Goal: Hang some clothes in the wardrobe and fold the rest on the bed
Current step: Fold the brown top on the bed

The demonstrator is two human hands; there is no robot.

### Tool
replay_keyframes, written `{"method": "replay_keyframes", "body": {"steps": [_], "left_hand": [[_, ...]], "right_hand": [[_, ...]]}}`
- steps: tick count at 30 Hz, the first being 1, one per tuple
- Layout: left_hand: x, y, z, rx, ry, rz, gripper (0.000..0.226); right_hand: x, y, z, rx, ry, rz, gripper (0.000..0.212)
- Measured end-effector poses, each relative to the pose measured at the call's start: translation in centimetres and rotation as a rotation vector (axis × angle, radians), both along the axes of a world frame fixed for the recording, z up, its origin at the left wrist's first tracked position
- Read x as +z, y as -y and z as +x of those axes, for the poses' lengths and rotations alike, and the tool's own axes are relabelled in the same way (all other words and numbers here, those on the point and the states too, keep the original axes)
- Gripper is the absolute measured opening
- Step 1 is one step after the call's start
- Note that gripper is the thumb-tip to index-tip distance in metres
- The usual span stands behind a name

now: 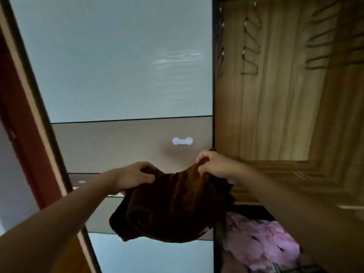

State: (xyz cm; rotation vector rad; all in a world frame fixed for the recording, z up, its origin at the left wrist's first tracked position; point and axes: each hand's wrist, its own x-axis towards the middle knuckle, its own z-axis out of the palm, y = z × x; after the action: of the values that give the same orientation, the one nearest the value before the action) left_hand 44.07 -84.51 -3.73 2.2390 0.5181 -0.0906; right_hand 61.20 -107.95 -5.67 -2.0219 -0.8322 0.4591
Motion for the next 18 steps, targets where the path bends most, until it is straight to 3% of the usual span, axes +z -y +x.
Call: {"method": "replay_keyframes", "body": {"steps": [9,18], "left_hand": [[-2.1,13.2,13.8,-0.336,-0.014,0.016,0.038],[-7.2,22.0,27.6,-0.454,-0.029,-0.084,0.045]], "right_hand": [[-2.1,18.3,4.1,-0.391,-0.067,0.042,0.027],[-5.2,28.4,13.9,-0.526,-0.065,-0.04,0.028]]}}
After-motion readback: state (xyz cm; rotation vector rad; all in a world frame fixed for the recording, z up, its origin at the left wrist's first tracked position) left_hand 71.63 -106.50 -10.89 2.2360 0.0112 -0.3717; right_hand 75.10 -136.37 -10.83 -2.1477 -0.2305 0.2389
